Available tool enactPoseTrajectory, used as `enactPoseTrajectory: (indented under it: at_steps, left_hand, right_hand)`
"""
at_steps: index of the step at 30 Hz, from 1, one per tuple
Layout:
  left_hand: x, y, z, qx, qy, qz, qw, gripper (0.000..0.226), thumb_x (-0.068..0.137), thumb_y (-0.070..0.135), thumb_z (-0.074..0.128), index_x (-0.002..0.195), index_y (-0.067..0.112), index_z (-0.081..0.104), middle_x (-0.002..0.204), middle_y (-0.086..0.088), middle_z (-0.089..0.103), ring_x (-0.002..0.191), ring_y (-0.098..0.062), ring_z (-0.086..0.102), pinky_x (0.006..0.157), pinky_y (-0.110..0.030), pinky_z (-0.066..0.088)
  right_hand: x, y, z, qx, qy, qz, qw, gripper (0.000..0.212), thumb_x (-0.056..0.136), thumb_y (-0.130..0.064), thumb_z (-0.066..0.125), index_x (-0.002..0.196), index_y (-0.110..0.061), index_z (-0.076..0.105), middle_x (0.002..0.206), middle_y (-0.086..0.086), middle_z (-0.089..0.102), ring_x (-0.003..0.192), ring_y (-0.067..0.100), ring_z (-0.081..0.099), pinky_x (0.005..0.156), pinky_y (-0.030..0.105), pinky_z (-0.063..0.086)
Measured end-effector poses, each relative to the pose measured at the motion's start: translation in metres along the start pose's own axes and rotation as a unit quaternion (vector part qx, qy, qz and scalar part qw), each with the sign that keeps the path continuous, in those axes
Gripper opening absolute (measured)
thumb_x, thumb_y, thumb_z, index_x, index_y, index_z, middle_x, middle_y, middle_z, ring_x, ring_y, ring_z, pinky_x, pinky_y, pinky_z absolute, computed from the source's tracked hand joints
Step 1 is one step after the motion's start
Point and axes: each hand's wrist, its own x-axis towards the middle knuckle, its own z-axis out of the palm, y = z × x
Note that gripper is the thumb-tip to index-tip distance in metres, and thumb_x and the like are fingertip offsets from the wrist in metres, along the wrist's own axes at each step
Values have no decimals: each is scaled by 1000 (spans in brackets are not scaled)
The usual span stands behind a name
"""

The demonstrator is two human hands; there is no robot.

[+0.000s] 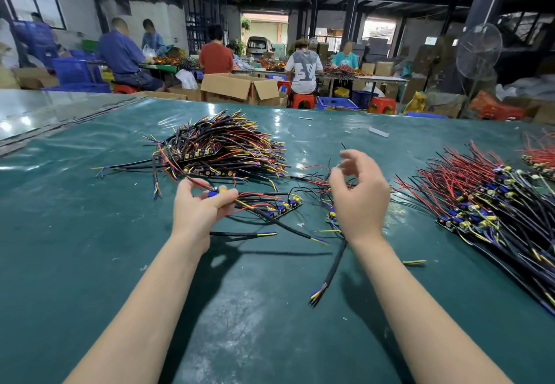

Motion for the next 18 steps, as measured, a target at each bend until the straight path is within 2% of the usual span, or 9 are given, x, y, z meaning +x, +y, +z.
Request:
enactPoseTrajectory:
  at_steps: [2,4,6,7,9,11,13,15,18]
  left_hand:
    - [-6,-1,7,0,-20,2,1000,42,74,-16,64,77,16,37,76,-8,48,56,-14,58,49,-20,55]
    - [-14,-4,16,8,-39,-8,999,42,74,-16,64,76,16,36,73,-7,47,49,-11,59,52,-21,56]
    - [-20,-7,21,-3,-62,-29,998,43,76,-17,61,76,16,34,68,-6,50,46,-10,58,47,-18,53]
    - [-21,-7,21,-19,-79,-41,996,42,77,-17,58,76,16,33,62,-5,52,43,-8,57,43,-17,50]
    - [-22,-8,21,-37,-119,-60,990,39,82,-17,52,75,16,33,47,2,52,38,-3,54,41,-14,46]
    - [-22,-7,21,-44,-150,-76,985,35,85,-14,49,73,16,34,42,6,51,37,-1,51,43,-15,47]
    - [-21,-5,20,-78,-176,-112,975,29,87,-7,47,72,15,38,53,3,53,42,-4,54,49,-19,52]
    - [-18,0,17,-110,-179,-154,965,18,88,1,48,72,11,47,65,-4,52,49,-11,61,53,-25,56]
    - [-15,0,13,-45,-140,-131,980,18,91,6,50,74,9,55,62,-4,64,51,-13,65,50,-25,55]
  right_hand:
    - [-9,-18,6,25,-85,-62,994,33,75,-10,53,106,-3,62,95,7,63,87,22,60,80,28,44]
    - [-24,-30,15,46,-230,-91,968,42,76,-9,52,118,-4,56,107,10,61,101,25,56,84,34,44]
    - [-33,-33,23,37,-331,-96,938,46,80,-7,53,126,-9,50,113,9,57,105,22,52,86,34,42]
    - [-36,-31,26,15,-352,-105,930,45,82,-7,53,126,-12,50,114,7,56,105,22,51,85,34,42]
    - [-38,-28,28,-26,-350,-127,928,37,84,-9,54,120,-15,57,112,4,56,103,21,51,80,34,43]
    - [-38,-28,28,-38,-325,-124,937,29,85,-14,57,113,-18,62,104,4,55,93,20,53,73,35,45]
    - [-36,-29,28,-42,-296,-107,948,23,86,-19,60,109,-19,65,97,4,54,82,19,51,68,34,44]
    - [-33,-27,27,-46,-278,-94,955,21,86,-23,61,107,-20,66,95,3,54,79,18,51,66,31,41]
    - [-32,-23,25,-72,-290,-92,950,21,86,-29,62,106,-23,65,99,0,54,83,17,52,65,28,36]
